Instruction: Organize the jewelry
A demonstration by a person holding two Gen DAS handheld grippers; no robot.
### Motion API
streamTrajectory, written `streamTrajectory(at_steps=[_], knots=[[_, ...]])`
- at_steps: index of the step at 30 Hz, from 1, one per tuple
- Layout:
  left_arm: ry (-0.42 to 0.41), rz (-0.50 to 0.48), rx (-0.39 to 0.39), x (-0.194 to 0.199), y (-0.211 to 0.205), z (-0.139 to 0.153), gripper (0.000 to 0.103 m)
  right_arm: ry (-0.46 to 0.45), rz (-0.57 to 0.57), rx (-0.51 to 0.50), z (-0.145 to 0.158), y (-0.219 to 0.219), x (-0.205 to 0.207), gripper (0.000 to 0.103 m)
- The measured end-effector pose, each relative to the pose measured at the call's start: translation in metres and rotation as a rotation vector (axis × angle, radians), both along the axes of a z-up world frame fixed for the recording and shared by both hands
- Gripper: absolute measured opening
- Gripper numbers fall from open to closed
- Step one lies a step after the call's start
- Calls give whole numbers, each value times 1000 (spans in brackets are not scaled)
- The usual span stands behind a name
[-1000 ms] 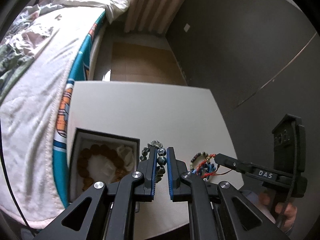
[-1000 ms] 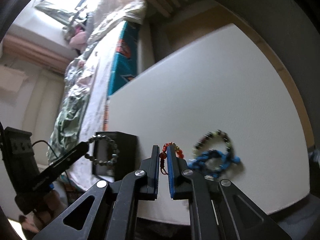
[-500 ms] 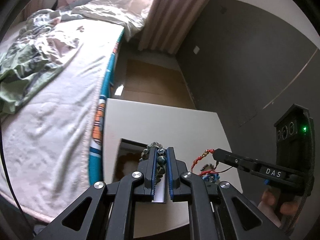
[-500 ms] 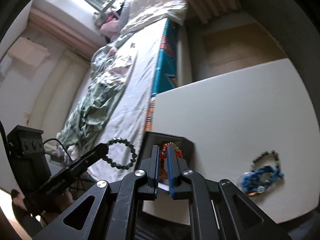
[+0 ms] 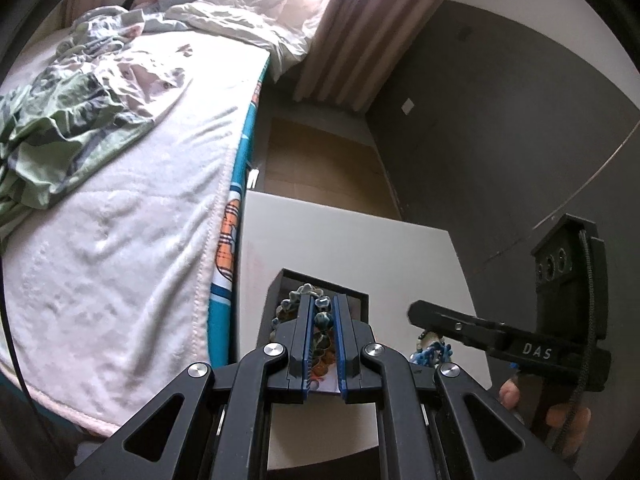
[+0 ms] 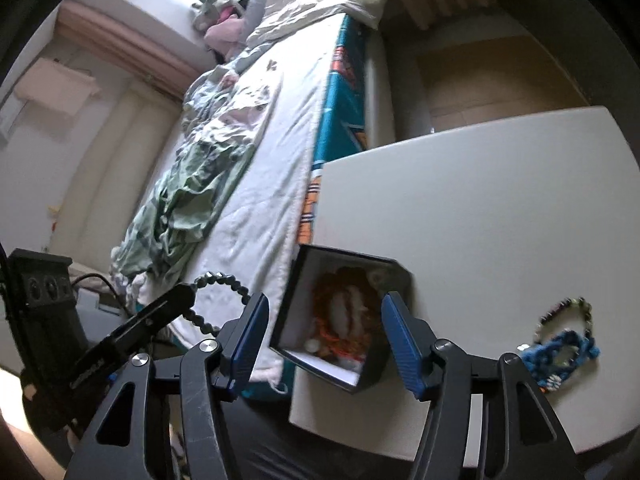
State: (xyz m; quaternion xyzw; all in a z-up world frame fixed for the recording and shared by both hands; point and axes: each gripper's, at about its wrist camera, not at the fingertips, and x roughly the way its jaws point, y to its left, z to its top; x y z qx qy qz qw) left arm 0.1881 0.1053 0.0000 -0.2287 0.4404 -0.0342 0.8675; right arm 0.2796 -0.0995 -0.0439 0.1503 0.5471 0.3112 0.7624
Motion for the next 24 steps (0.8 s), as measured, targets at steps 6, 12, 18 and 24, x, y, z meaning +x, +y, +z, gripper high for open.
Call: streamTrajectory(at_steps=[6,12,18,24], knots=[[14,-57,-34,12,-17,-9,10,2,-103,-23,-2,-53,0,60],[129,-38,44,36,-35,-31,27,5,-212,-52,-5,-113,-2,60],[127,-35,22,39,-48,-37,73,25,-304,-51,-13,-163,-4,60],[134,-85,33,45,-76,-36,73,33,-333,-33,-20,-182,-6,60]])
